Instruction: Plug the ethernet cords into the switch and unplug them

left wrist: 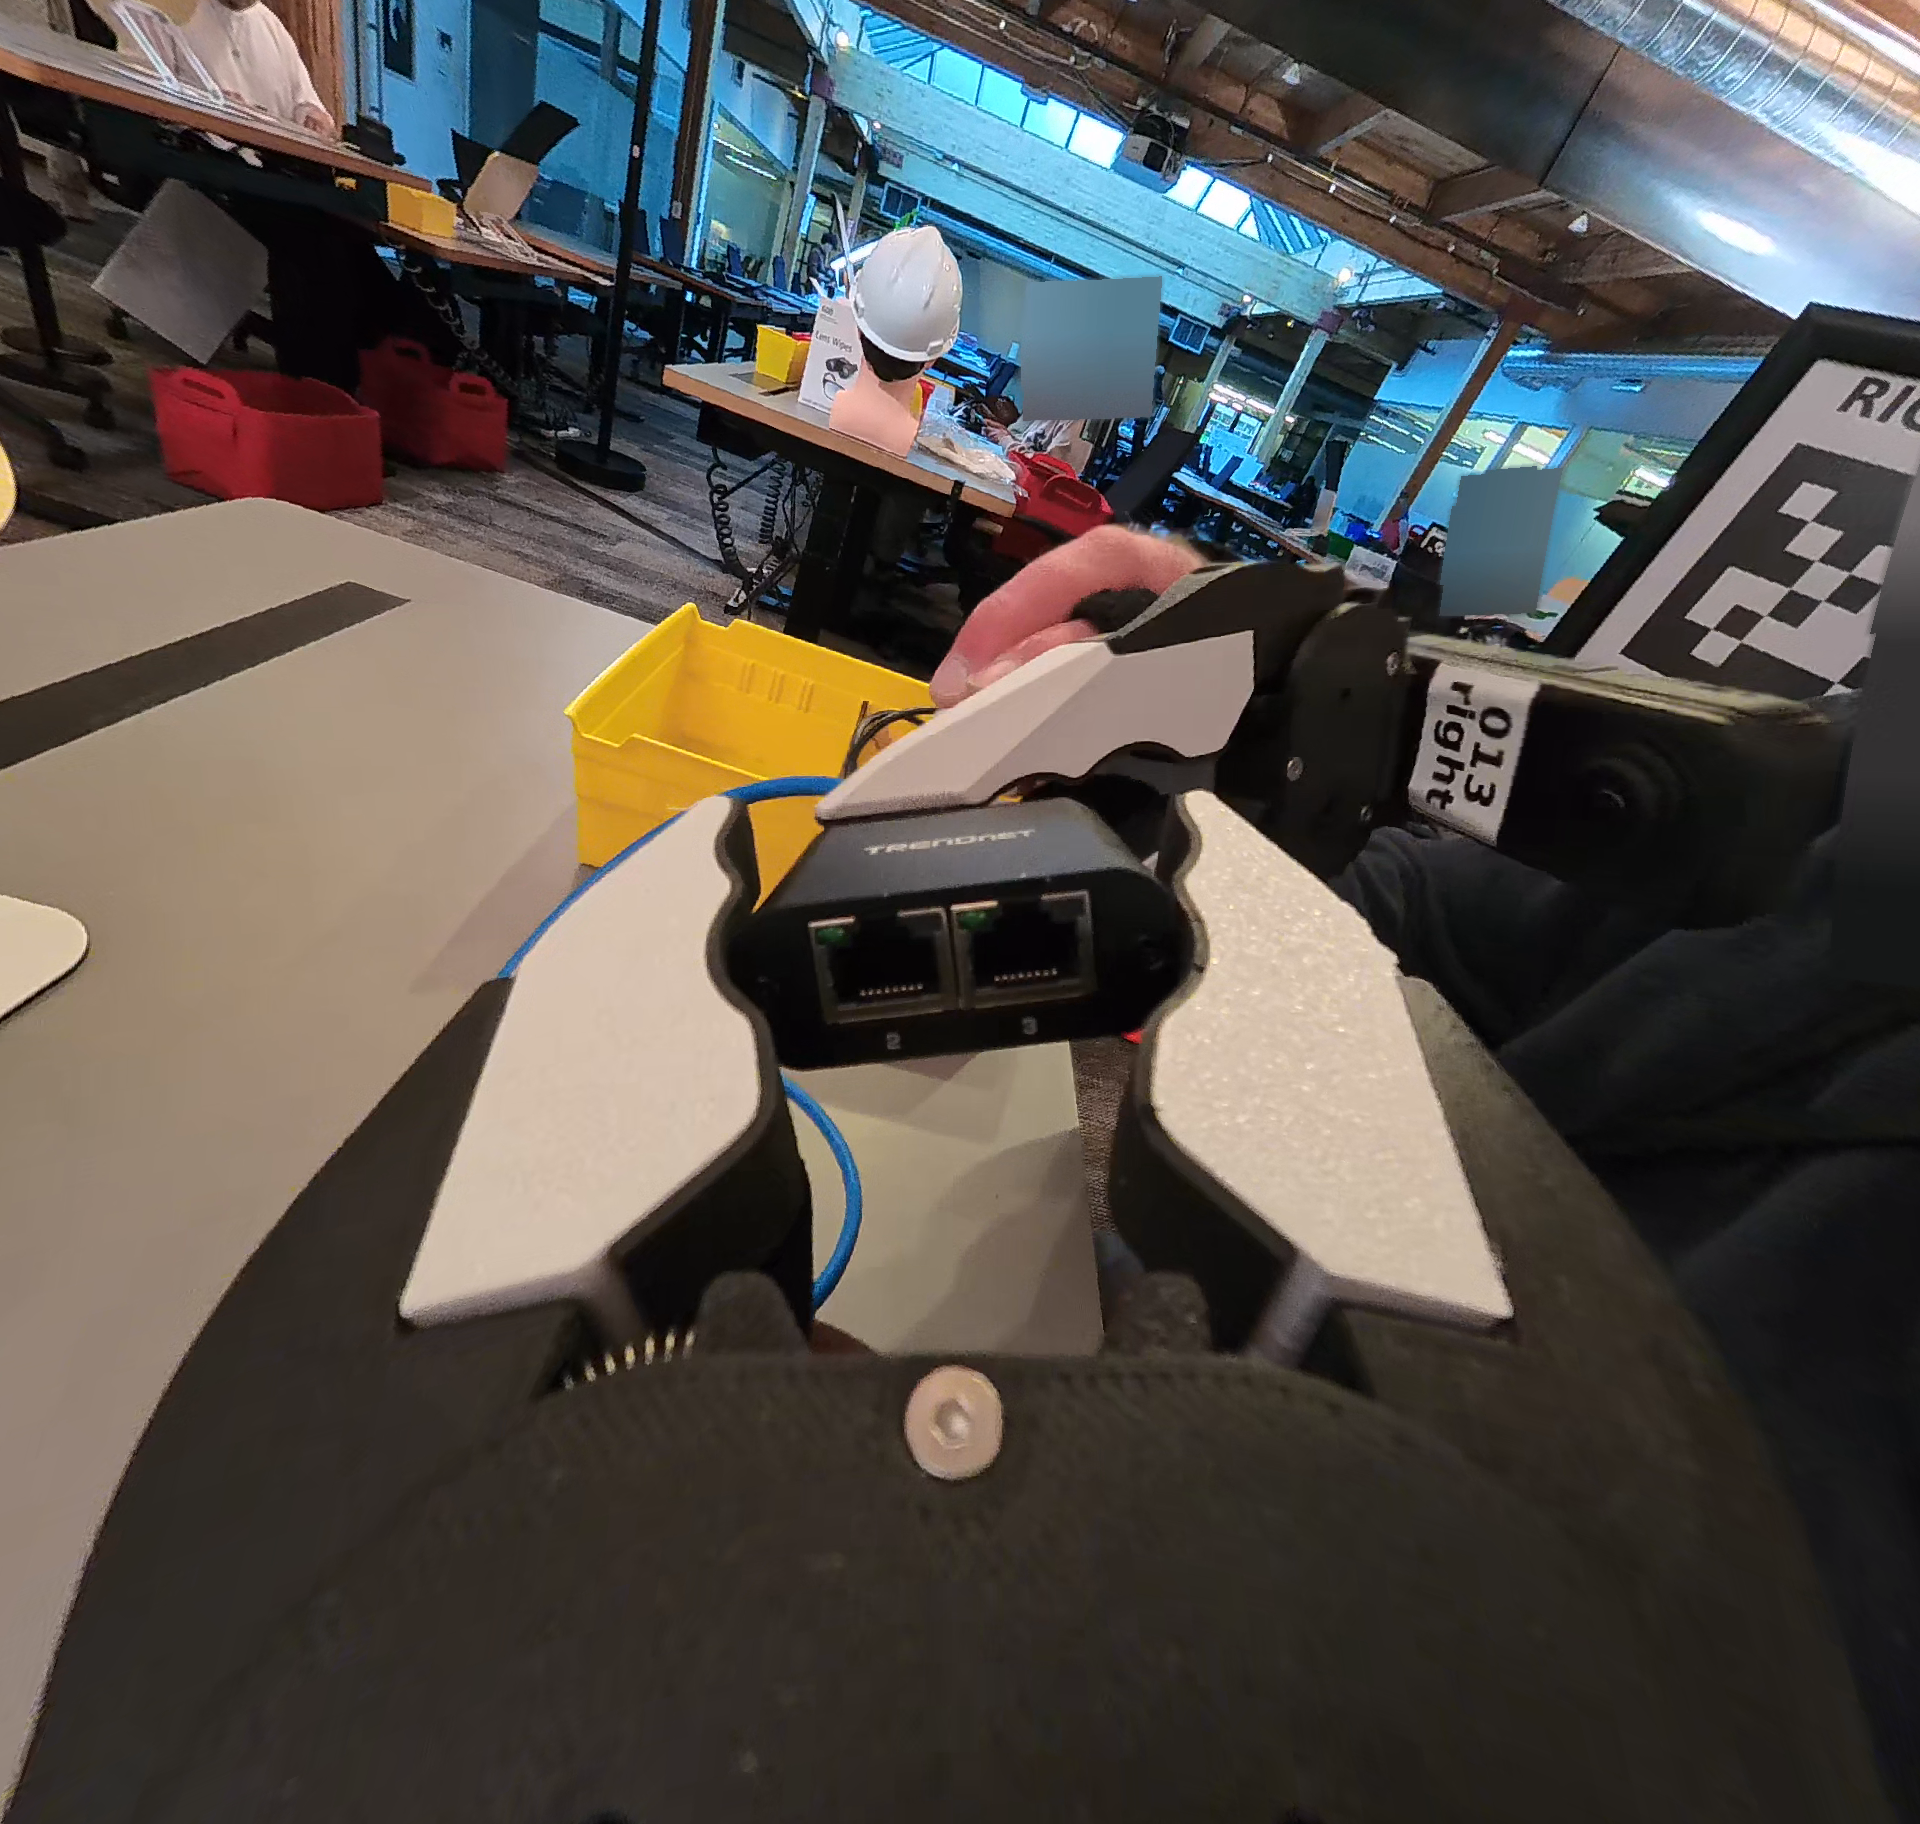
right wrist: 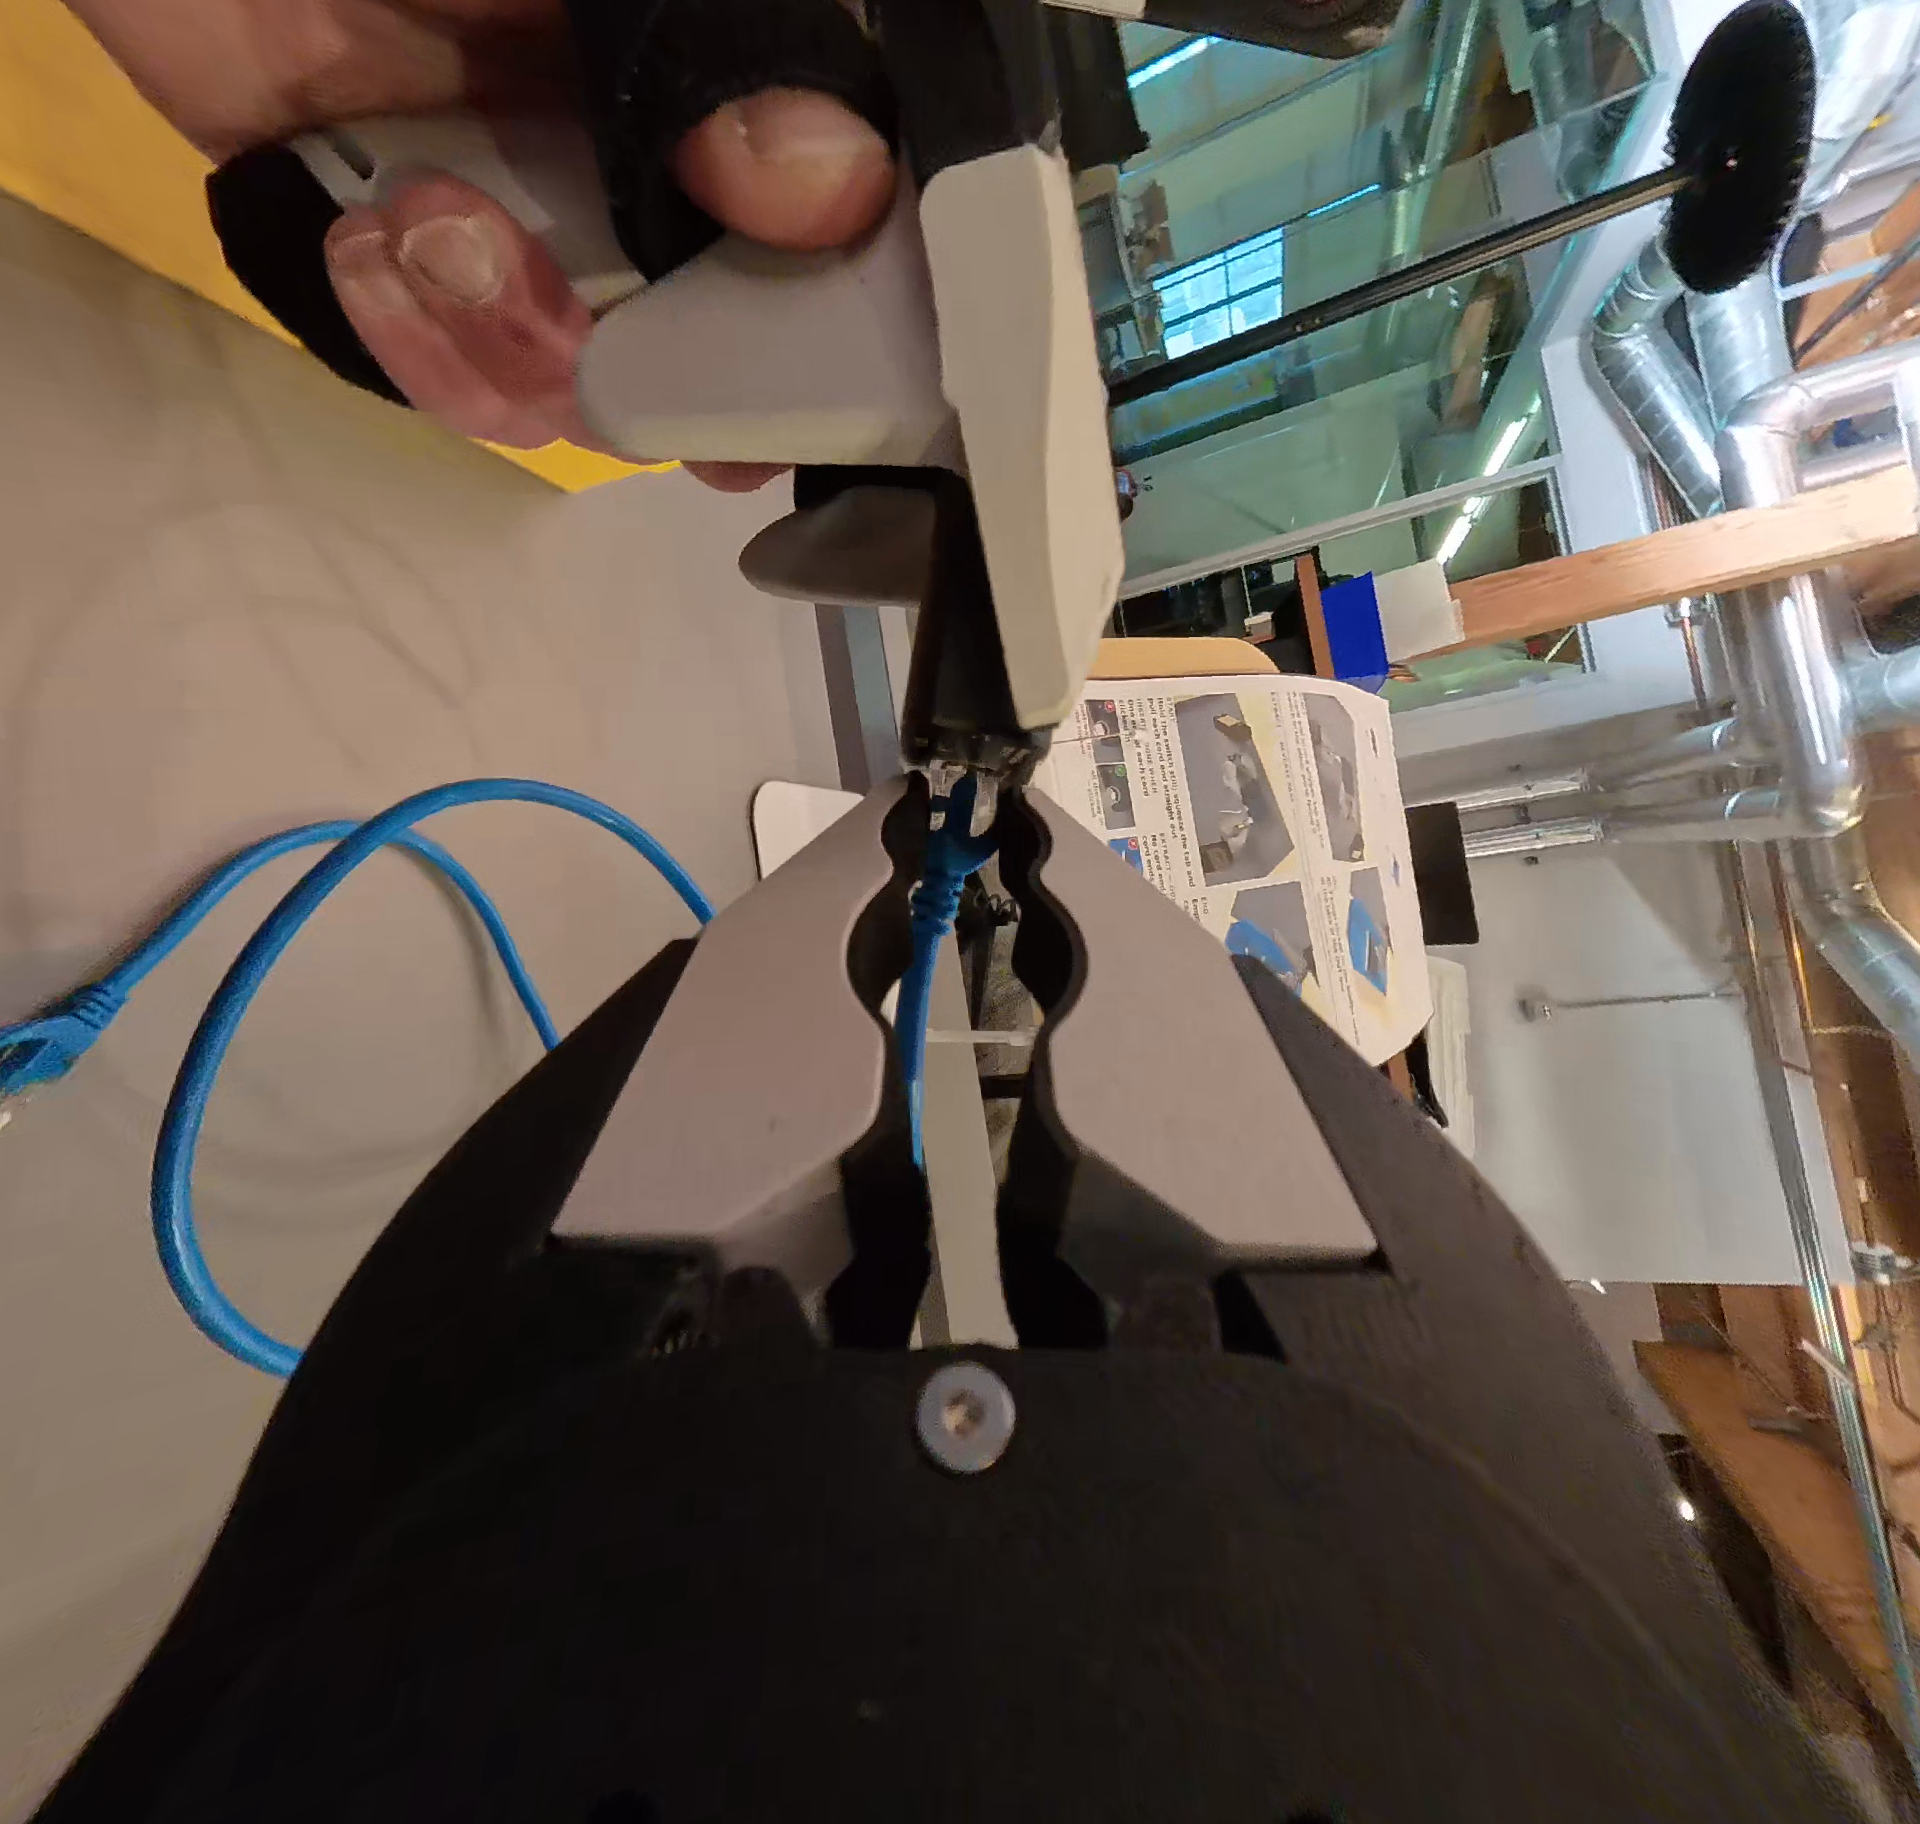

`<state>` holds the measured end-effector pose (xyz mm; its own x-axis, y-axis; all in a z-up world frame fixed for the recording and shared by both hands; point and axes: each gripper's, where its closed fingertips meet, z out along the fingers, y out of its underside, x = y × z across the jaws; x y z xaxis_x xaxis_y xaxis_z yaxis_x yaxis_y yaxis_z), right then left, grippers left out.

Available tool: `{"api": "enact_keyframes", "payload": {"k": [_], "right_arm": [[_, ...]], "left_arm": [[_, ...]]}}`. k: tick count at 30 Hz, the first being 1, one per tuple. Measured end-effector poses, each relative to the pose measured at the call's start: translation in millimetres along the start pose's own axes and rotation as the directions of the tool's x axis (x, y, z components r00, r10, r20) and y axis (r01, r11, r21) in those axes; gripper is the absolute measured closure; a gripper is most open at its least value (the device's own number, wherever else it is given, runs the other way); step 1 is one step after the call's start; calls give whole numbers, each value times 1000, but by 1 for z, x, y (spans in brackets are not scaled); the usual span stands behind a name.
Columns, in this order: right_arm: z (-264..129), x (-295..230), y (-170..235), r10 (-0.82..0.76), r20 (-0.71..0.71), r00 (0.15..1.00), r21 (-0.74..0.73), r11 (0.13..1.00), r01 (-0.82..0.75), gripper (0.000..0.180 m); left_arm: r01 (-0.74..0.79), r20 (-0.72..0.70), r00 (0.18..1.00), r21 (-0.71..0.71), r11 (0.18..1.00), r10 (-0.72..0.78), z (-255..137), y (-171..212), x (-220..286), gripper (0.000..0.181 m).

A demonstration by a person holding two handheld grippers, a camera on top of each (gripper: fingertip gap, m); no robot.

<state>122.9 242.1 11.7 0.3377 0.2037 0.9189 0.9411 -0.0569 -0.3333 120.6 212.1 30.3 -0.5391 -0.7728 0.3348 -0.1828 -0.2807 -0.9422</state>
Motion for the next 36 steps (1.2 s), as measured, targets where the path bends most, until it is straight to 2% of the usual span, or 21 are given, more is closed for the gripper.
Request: {"api": "enact_keyframes", "payload": {"k": [5,12,20,36], "right_arm": [[0,2,0,13,28,1000,20,1000,-13,168],[-6,7,-2,37,-15,999,47,998,-36,166],[-10,8,-6,-30,-48,998,65,997,33,166],[-10,-1,1,18,105,994,9,1000,-19,169]], "left_arm": [[14,10,1000,15,1000,-14,0,-3,0,107],[14,8,1000,25,1000,-14,0,-7,3,107],[27,13,1000,26,999,-28,1,-7,3,107],[56,17,998,2,998,-56,4,2,-2,107]]}}
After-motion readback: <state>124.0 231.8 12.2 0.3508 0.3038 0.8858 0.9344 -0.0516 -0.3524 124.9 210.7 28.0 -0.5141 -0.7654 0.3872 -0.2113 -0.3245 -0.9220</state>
